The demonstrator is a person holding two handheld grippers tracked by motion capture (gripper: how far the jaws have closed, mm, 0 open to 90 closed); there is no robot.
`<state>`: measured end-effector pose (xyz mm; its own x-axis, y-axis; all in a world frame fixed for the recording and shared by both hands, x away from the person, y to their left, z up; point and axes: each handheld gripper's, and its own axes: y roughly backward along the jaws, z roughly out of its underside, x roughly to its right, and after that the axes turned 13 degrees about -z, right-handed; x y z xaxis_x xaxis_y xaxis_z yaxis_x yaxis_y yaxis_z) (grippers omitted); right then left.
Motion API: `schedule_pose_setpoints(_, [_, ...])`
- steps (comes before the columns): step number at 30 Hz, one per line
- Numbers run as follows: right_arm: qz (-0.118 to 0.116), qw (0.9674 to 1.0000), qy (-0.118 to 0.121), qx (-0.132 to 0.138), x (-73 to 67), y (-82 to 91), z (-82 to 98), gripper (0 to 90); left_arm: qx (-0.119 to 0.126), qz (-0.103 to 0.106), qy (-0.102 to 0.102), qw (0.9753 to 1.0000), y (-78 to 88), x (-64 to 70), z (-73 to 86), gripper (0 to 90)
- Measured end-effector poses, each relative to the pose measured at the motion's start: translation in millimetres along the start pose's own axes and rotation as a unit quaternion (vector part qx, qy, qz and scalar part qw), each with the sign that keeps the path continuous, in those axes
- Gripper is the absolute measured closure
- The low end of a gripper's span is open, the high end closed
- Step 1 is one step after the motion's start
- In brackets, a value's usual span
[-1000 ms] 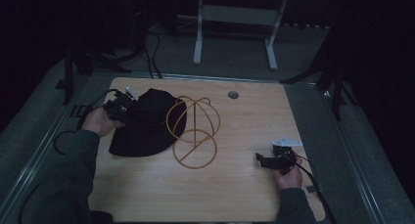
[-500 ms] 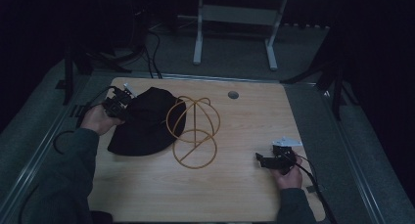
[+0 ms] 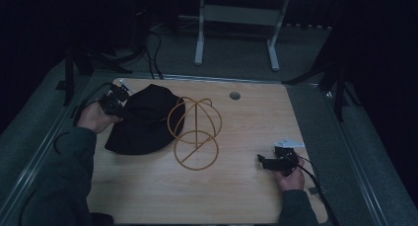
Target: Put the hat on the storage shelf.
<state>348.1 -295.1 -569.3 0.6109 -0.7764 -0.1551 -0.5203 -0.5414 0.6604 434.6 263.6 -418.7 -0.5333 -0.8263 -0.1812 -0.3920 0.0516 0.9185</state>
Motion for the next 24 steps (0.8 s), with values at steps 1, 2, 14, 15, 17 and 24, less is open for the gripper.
schedule_pose_setpoints(1, [0.0, 1.0, 0.0, 0.0, -0.1, 0.0, 0.0, 15.3, 0.002, 0.001, 0.002, 1.0, 1.5, -0.7, 0.0, 88.0])
schedule_pose_setpoints(2, [0.0, 1.0, 0.0, 0.0, -0.1, 0.0, 0.0, 15.3, 0.002, 0.001, 0.002, 1.0, 1.5, -0.7, 0.0, 88.1])
schedule_pose_setpoints(14, [-0.001, 1.0, 0.0, 0.0, -0.2, 0.0, 0.0, 15.3, 0.02, 0.007, 0.01, 0.9997, 13.7, -6.7, -0.5, 88.0])
schedule_pose_setpoints(15, [-0.001, 1.0, 0.0, 0.0, -0.2, 0.0, 0.0, 15.3, 0.02, 0.007, 0.011, 0.9997, 14.5, -7.2, -0.5, 88.0])
schedule_pose_setpoints(17, [-0.001, 1.0, 0.0, 0.0, -0.2, 0.0, 0.0, 15.3, 0.022, 0.007, 0.011, 0.9997, 16.2, -8.1, -0.5, 88.0])
schedule_pose_setpoints(24, [-0.001, 1.0, 0.001, 0.0, -0.2, 0.0, 0.0, 15.3, 0.028, 0.004, 0.011, 0.9995, 22.6, -10.8, 0.0, 88.0])
